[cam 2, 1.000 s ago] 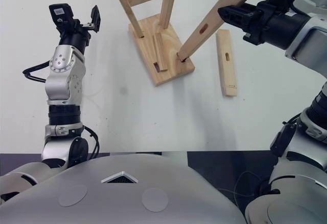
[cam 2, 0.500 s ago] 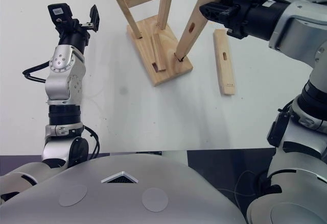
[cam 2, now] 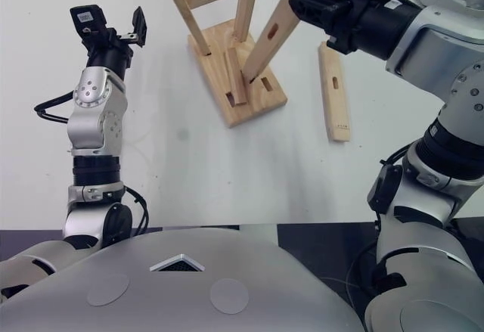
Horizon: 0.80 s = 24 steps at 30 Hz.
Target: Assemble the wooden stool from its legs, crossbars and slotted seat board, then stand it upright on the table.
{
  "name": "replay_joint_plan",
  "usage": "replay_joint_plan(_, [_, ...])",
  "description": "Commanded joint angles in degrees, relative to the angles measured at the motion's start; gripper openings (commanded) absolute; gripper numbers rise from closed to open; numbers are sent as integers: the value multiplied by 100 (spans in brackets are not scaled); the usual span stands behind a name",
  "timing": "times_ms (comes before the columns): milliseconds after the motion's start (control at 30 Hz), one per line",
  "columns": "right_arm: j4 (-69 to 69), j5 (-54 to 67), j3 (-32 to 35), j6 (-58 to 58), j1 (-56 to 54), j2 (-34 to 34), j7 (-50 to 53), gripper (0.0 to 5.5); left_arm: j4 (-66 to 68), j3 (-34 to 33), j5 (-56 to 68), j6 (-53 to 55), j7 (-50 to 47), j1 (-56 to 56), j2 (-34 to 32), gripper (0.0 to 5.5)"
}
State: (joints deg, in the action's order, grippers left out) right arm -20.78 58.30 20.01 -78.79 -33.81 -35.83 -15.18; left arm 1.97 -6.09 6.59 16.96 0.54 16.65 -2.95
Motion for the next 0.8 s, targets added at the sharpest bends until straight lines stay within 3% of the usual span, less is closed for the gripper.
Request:
replay_joint_plan(33, [376,-32,127,244,-169,-863,-901,104,-750,-269,1194,638,1097,-224,-267,451])
replay_joint_plan(167, [663,-281,-87,1179,-54,-1469,-2399,104,-1847,-458,2849,1576,2872,-452,-1206,451])
replay_joint_plan(267, [674,-130,-203,1648,-230,-1516,-3342,104,-1897,-365,3720,2024,3310,446,-1214,451])
replay_joint_plan(467, [944,-301,-752,2020,-726,-1583,-4287,104,-1759,1012,3250,2072,4132,1428,-1433,451])
replay_joint_plan(700, [1010,-492,-1117,2213,-1127,-1565,-4643,104,-1729,1457,3030,2082,4731,1423,-1926,451])
replay_joint_plan(800, [907,-514,-1164,2258,-1064,-1613,-4748,104,-1536,1454,2912,2036,4693,1503,-1894,409])
